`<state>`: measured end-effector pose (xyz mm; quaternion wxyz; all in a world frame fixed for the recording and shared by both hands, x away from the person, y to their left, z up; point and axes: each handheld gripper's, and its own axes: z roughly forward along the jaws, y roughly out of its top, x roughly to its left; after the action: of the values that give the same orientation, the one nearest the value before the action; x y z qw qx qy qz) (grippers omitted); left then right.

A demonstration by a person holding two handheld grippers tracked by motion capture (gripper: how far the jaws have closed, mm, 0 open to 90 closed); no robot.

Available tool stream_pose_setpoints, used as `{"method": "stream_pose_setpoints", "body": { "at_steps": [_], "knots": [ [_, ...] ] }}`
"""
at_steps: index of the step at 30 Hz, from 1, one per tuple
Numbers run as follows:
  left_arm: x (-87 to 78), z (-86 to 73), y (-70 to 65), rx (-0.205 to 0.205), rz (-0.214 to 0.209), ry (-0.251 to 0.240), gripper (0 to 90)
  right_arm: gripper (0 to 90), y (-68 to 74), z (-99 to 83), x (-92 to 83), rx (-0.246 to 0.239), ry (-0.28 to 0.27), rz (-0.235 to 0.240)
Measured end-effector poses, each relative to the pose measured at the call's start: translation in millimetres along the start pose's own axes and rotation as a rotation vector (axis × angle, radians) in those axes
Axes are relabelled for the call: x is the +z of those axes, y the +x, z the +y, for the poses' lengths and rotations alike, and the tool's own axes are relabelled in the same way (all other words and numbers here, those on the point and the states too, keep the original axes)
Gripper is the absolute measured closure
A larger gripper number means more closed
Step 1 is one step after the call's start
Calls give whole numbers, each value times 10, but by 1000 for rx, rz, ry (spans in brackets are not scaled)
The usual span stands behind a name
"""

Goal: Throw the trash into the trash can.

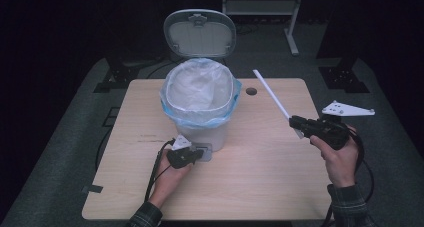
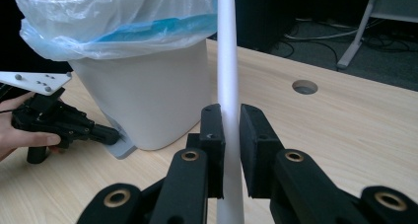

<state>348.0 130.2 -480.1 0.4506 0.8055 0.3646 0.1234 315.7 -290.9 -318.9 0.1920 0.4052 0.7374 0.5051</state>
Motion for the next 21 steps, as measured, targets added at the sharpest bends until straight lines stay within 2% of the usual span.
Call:
{"method": "stream_pose_setpoints", "body": {
  "at_steps": [12, 21],
  "knots": [
    [3, -1, -1, -2, 0, -4, 898, 801, 121, 122, -44, -12, -34, 35],
    [1, -1, 2, -5, 0, -3, 898, 802, 243, 259, -30, -44, -50, 65]
  ]
}}
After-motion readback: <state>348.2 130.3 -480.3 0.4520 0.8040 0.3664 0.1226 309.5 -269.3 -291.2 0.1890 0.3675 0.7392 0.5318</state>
